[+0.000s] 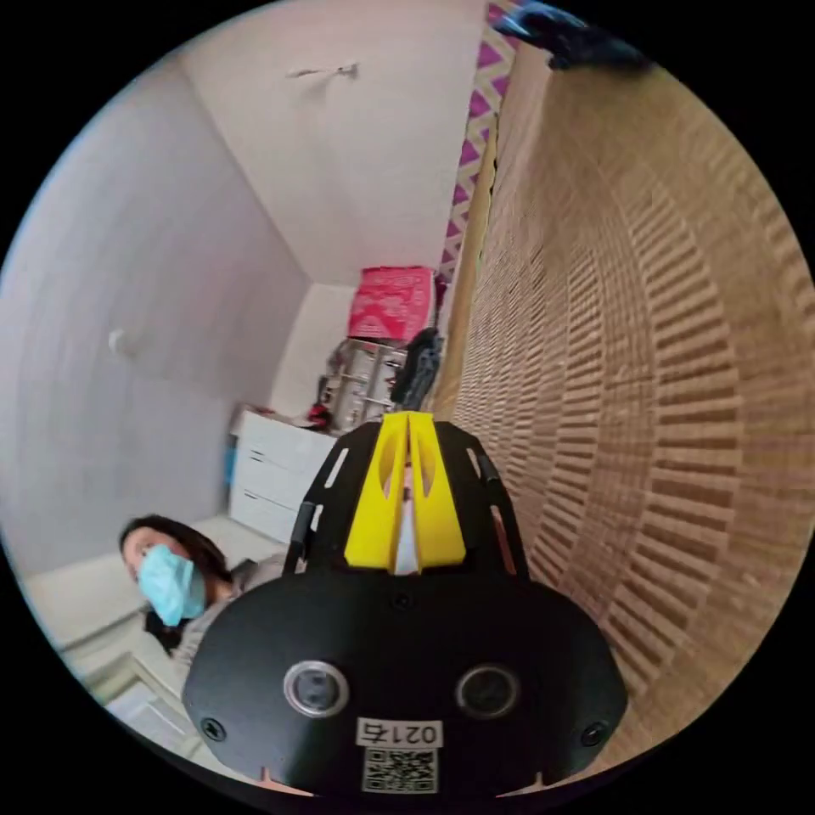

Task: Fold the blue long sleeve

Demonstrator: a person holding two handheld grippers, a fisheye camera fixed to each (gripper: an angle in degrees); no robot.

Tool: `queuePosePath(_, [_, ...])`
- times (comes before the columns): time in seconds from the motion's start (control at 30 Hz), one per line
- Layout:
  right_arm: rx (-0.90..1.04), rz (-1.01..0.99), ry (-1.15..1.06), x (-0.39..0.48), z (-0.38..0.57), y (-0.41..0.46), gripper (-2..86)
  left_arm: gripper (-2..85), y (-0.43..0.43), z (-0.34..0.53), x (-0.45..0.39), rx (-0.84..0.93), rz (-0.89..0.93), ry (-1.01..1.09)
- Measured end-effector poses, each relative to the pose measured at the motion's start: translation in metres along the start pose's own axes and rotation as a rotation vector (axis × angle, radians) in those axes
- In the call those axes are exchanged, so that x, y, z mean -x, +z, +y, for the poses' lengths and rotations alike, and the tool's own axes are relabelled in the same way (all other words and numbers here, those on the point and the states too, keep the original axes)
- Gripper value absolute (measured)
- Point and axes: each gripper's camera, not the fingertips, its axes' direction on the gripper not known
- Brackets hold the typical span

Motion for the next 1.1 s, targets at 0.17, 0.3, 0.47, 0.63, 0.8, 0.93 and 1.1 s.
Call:
queuePosePath(0.17, [-0.008, 0.196, 0.155, -0.021, 0.018, 0.019, -0.6, -0.9, -0.007, 0.0, 0.029, -0.005, 0.112, 0.003])
queuePosePath(0.3, [0.029, 0.078, 0.215, -0.028, 0.033, -0.004, -0.7, -0.9, -0.012, 0.0, 0.042, 0.002, 0.127, -0.015])
queuePosePath(0.47, [0.163, 0.054, 0.387, -0.039, 0.05, -0.018, -0.7, -0.9, -0.018, -0.005, 0.062, 0.011, 0.134, -0.099])
queuePosePath(0.63, [0.162, 0.03, 0.466, -0.04, 0.069, -0.036, -0.6, -1.0, -0.021, -0.013, 0.089, 0.056, 0.209, -0.319])
queuePosePath(0.8, [0.161, 0.026, 0.477, -0.035, 0.089, -0.05, -0.7, -1.0, -0.023, -0.013, 0.1, 0.053, 0.214, -0.317])
queuePosePath(0.93, [0.161, 0.024, 0.484, -0.03, 0.105, -0.06, -0.7, -1.0, -0.023, -0.012, 0.108, 0.053, 0.214, -0.32])
queuePosePath(1.1, [0.161, 0.02, 0.485, -0.022, 0.123, -0.068, -0.7, -1.0, -0.022, -0.009, 0.116, 0.054, 0.216, -0.32])
